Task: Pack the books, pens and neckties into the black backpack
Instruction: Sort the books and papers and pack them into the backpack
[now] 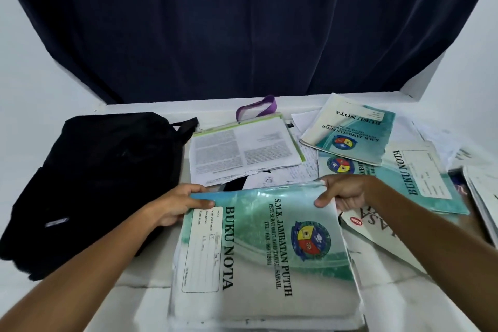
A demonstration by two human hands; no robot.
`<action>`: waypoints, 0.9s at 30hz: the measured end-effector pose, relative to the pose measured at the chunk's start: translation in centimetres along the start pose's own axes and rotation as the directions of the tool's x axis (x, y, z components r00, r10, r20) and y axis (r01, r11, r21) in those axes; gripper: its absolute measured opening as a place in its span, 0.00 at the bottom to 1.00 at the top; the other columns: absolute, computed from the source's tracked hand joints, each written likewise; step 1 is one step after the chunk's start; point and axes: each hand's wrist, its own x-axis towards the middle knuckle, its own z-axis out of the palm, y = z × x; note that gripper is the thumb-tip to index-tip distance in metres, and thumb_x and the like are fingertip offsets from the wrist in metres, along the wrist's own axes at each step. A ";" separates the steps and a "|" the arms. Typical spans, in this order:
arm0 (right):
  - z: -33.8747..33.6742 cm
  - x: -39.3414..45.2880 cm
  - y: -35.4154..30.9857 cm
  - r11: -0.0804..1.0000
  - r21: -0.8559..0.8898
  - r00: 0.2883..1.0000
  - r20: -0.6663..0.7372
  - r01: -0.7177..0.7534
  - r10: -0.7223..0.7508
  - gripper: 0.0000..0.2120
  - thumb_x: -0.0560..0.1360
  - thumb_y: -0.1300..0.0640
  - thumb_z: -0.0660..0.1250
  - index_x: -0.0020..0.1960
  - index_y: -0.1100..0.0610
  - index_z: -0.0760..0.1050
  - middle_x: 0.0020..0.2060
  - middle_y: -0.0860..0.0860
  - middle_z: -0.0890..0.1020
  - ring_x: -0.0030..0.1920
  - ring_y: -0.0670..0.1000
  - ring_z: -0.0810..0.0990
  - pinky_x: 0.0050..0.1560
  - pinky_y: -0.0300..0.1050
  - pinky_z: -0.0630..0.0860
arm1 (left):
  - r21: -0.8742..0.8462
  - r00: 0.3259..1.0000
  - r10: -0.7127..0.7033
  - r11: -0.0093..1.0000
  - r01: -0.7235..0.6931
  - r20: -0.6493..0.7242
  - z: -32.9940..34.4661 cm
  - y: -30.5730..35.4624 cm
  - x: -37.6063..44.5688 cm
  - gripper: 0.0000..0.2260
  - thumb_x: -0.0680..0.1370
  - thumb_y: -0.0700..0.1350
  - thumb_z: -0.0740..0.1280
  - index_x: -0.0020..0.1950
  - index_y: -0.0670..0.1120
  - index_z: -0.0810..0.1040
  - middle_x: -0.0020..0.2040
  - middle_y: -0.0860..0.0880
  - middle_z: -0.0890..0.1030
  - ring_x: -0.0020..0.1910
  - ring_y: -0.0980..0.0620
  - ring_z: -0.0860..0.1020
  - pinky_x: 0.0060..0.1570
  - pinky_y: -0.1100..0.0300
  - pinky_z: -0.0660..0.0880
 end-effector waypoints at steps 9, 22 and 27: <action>1.3 0.0 -2.1 0.929 -0.305 0.964 -0.221 -0.211 0.147 0.24 0.70 0.70 0.72 0.64 0.71 0.71 0.51 0.66 0.83 0.44 0.60 0.86 0.43 0.55 0.84 | 0.460 1.000 -0.012 0.888 -0.002 0.027 -1.5 1.7 1.4 0.08 0.68 0.48 0.80 0.35 0.49 0.82 0.45 0.41 0.85 0.43 0.46 0.81 0.42 0.54 0.74; -3.2 -6.3 -0.3 0.981 0.043 0.579 -0.812 0.188 -0.076 0.07 0.78 0.69 0.62 0.53 0.72 0.73 0.34 0.66 0.77 0.26 0.56 0.78 0.27 0.45 0.79 | 0.641 0.912 0.332 0.651 -0.406 0.240 6.5 12.3 7.7 0.13 0.72 0.51 0.76 0.52 0.47 0.81 0.44 0.51 0.82 0.44 0.55 0.79 0.44 0.62 0.74; -6.7 -7.7 2.7 0.848 0.266 0.452 -0.892 0.459 0.035 0.04 0.80 0.67 0.60 0.54 0.65 0.71 0.33 0.60 0.71 0.28 0.55 0.73 0.24 0.45 0.77 | 0.615 0.857 0.430 0.604 -0.507 0.284 14.4 15.4 11.6 0.15 0.72 0.51 0.76 0.55 0.49 0.80 0.52 0.49 0.82 0.52 0.53 0.80 0.56 0.55 0.77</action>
